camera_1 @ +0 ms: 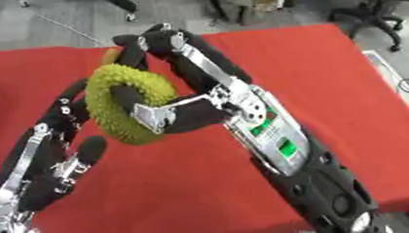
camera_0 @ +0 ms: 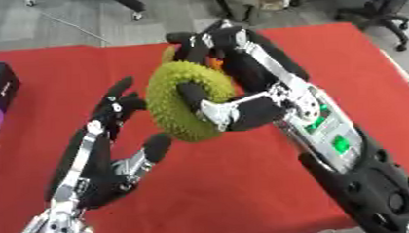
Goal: Pick up the objects with one hand, pass them to the other hand, and then place them into the box on the other side of the table.
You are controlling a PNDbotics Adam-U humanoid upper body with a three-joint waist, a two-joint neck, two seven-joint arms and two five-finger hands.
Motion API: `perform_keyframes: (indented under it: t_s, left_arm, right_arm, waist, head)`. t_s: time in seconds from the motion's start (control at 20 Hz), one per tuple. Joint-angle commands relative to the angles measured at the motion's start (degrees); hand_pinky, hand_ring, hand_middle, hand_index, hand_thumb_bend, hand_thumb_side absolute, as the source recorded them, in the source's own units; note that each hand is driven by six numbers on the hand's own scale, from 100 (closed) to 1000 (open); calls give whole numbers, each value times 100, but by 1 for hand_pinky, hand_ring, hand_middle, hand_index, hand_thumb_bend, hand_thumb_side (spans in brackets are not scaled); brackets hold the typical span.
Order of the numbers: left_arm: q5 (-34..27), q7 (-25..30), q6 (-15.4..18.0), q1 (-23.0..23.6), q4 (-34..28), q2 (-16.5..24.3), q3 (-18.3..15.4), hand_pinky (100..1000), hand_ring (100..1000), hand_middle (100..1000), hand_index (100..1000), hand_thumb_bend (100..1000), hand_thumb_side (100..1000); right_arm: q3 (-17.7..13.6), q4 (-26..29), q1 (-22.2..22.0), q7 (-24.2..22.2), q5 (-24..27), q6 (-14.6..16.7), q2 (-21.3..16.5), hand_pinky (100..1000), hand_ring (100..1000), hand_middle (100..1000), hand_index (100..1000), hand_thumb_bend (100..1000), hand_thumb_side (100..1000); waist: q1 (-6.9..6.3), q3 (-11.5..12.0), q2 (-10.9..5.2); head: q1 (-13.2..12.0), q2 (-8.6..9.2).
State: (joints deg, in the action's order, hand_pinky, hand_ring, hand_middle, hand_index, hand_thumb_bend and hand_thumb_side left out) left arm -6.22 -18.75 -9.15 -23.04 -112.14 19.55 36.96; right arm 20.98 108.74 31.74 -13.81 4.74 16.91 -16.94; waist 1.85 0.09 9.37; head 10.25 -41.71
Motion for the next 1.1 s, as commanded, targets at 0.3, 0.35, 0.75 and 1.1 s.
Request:
perform_keyframes:
  t_s: [0.3, 0.35, 0.75, 1.1]
  left_arm:
    - [-244, -84, -51, -294, -95, -187, 77, 1000, 988, 1000, 740, 653, 617]
    - [-269, -99, -43, -313, -87, -210, 85, 1000, 983, 1000, 739, 644, 613]
    - [-407, -103, -56, -425, -159, -316, 149, 991, 896, 933, 670, 464, 462]
    - [-526, -88, -182, -390, -214, -312, 148, 900, 721, 712, 465, 100, 349]
  right_arm:
    - [34, 30, 49, -112, 64, 33, -5, 926, 604, 250, 420, 100, 146]
    - [43, 24, 48, -125, 61, 37, -6, 926, 604, 249, 420, 100, 146]
    - [81, -33, 35, -204, 44, 66, -9, 927, 603, 248, 420, 100, 148]
    - [53, -13, 30, -187, 85, 53, -18, 928, 603, 251, 422, 100, 151]
  waist:
    - [6, -11, -64]
    - [8, -10, -64]
    - [12, 3, -66]
    - [4, 1, -70]
  head:
    - [40, 31]
    - [43, 35]
    - [44, 31]
    - [49, 13]
